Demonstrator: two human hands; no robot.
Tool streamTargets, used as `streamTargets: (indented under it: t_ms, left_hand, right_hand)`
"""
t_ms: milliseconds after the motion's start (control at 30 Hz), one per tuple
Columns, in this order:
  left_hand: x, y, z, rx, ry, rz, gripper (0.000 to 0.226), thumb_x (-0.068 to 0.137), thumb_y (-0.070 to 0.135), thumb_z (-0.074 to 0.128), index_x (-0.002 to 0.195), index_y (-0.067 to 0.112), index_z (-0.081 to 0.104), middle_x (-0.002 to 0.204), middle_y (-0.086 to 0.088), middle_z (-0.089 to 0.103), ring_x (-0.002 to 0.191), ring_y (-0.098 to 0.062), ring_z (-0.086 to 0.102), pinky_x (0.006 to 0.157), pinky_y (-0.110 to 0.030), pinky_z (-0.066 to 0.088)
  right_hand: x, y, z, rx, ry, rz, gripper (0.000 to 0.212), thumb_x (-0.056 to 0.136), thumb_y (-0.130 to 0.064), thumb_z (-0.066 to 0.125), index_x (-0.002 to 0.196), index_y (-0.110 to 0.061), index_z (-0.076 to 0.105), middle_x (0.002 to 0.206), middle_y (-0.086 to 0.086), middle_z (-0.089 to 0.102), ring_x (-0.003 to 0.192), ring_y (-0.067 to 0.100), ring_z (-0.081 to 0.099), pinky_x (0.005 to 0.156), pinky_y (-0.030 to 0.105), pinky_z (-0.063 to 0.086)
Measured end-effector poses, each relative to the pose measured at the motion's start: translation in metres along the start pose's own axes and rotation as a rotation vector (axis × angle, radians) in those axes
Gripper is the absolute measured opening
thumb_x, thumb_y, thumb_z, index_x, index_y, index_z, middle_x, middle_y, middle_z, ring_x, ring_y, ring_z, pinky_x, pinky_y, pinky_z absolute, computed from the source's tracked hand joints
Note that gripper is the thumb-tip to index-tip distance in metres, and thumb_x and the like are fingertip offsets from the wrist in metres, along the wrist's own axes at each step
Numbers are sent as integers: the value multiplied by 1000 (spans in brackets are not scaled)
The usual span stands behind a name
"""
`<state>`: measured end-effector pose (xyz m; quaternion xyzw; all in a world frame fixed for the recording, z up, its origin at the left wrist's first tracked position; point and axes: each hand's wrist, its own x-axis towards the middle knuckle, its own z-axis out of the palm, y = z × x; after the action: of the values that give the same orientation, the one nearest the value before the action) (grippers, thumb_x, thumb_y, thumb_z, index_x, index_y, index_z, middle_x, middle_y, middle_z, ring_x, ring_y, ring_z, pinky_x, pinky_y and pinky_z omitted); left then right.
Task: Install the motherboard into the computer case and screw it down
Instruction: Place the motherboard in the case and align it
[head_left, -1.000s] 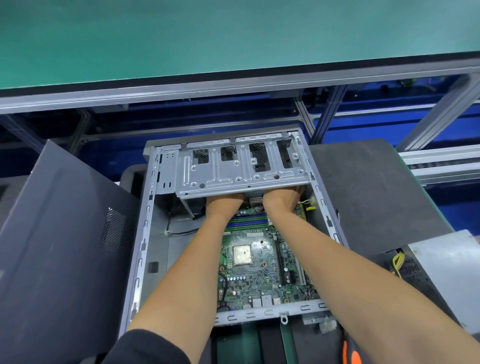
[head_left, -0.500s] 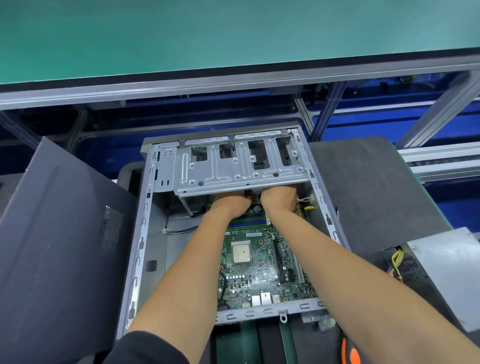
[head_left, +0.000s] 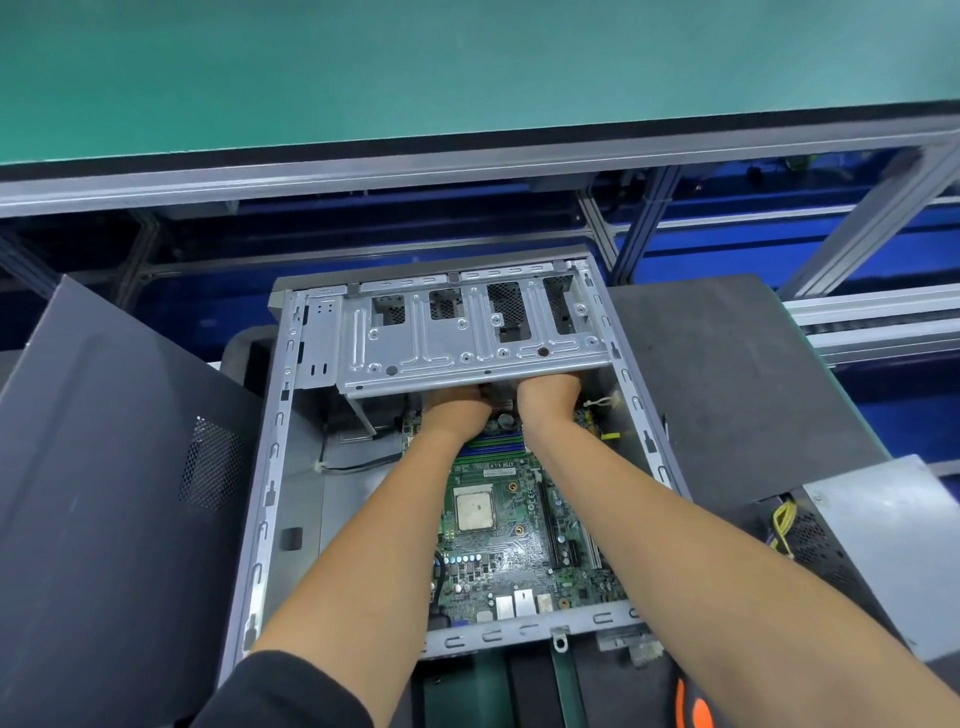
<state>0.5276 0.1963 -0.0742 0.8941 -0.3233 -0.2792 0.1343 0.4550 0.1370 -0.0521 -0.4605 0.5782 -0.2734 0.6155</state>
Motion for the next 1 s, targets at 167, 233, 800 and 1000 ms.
streamTargets:
  t_ms: [167,233,800,1000]
  left_hand:
    - [6,-7,-2,-38,21,-172,23,98,9,35,80,14,49,90,-6,49,83,-20,45,76,-30,35]
    - [9,-12,-3,-12,33,-190,23,99,6,35,99,7,58,108,-11,56,101,-26,52,85,-32,39]
    - [-34,1,-36,-281,-629,246,19,92,13,53,76,7,58,53,-2,65,44,-12,59,43,-20,43]
    - [-50,0,-32,-219,-798,260,27,94,14,58,69,4,57,57,-5,67,48,-14,60,48,-21,48]
  right_hand:
    - [3,3,-1,-358,-115,-55,36,93,-5,48,66,-25,37,69,-6,41,69,13,43,64,23,38]
    - [2,7,0,-439,-165,-127,37,92,-6,52,62,-22,37,61,-6,38,56,10,38,51,20,32]
    - [-10,-7,-15,-1008,-204,-293,27,93,-15,47,67,-17,48,83,2,58,90,26,59,51,19,33]
    - [-23,-18,-31,-1144,-347,-334,23,87,-10,50,64,-7,47,66,7,53,66,26,53,60,26,41]
